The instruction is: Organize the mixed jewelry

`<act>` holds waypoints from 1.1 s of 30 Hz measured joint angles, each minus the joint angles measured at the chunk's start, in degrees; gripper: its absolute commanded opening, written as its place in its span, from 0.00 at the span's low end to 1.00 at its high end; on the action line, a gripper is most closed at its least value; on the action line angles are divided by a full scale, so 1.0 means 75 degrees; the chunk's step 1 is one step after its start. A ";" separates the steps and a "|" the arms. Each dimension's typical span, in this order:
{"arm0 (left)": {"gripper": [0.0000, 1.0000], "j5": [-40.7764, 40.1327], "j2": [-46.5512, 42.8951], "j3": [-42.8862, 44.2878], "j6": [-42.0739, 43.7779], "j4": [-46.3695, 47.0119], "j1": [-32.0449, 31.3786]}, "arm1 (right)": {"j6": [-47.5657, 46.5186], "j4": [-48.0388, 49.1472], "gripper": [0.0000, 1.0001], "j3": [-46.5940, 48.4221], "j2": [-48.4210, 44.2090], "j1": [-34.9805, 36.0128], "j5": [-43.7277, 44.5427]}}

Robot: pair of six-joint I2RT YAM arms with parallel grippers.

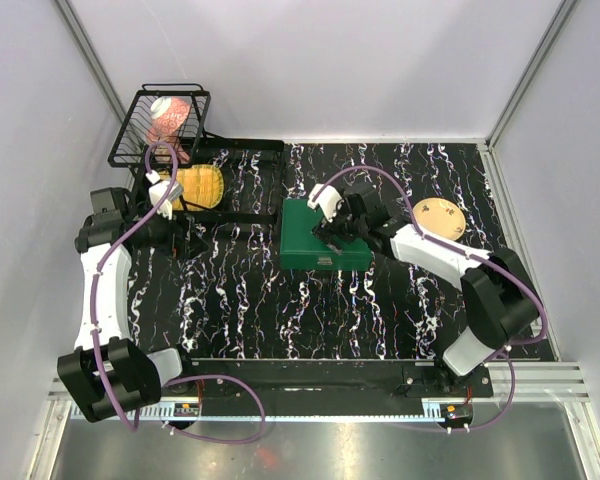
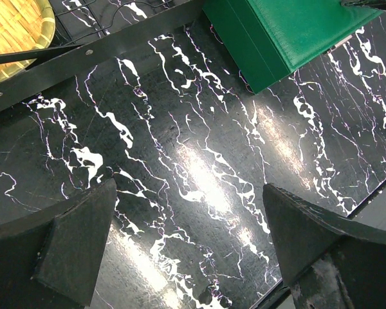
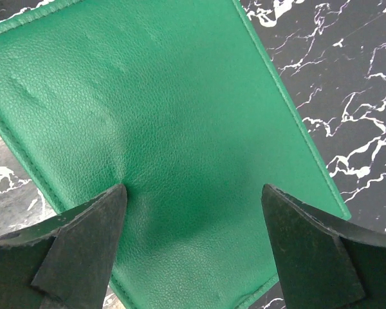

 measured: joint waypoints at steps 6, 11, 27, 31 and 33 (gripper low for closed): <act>0.99 0.0003 0.0017 -0.0099 0.0052 0.0009 0.0000 | -0.0184 0.0772 0.90 -0.0388 -0.0085 0.0254 0.0452; 0.99 0.0003 0.0017 -0.0119 0.0070 0.0026 0.0000 | -0.0140 0.0635 0.94 -0.0347 -0.0184 0.0315 0.0723; 0.99 -0.0560 -0.0778 -0.0670 -0.1515 0.2110 -0.0012 | 0.1233 -0.0860 1.00 0.1177 -0.1684 0.0041 0.2506; 0.99 -0.0749 -0.0787 -0.0356 -0.2130 0.2553 -0.0012 | 0.1492 -0.0551 1.00 0.1346 -0.2017 -0.0632 0.3104; 0.99 -0.0766 -0.0769 -0.0055 -0.2416 0.2736 -0.0012 | 0.1463 -0.0259 1.00 0.1343 -0.2119 -0.0854 0.3637</act>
